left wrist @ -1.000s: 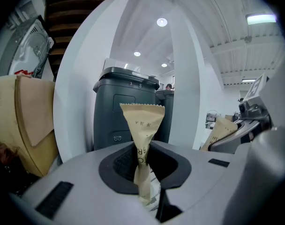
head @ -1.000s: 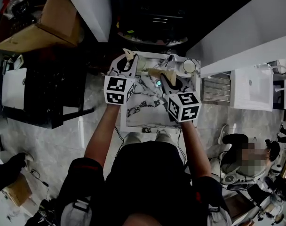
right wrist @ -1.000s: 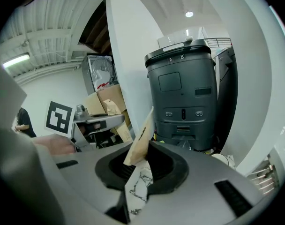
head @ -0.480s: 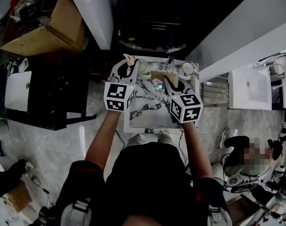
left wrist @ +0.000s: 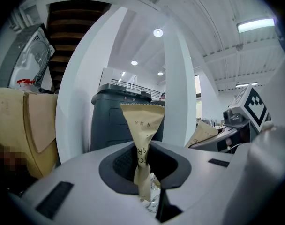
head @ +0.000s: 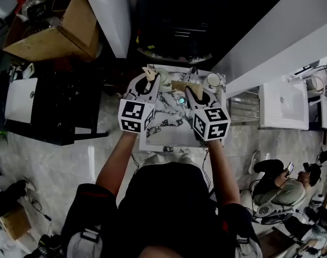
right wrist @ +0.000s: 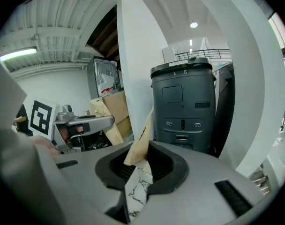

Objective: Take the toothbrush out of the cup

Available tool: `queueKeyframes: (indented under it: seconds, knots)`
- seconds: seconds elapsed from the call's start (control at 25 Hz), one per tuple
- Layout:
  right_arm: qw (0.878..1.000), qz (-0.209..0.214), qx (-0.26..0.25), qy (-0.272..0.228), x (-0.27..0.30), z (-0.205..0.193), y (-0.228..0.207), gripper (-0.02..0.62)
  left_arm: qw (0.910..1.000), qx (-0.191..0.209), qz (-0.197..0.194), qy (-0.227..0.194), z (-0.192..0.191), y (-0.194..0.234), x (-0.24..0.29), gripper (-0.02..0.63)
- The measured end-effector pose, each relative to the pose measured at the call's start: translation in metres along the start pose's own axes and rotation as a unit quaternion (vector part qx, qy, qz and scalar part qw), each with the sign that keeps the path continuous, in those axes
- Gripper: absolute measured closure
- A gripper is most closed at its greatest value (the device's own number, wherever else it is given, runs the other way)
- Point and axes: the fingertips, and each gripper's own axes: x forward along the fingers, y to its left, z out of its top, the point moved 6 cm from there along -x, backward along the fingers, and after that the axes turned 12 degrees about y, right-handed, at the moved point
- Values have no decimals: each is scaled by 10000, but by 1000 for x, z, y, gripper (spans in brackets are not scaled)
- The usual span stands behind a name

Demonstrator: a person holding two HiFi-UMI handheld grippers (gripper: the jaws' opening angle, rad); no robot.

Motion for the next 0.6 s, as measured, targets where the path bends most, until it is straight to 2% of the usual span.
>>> queueKeyframes:
  seconds: [0.6]
  knots:
    - [9983, 471, -212, -256, -46, 0, -33, 523, 9990, 61, 417, -117, 18, -74, -19, 549]
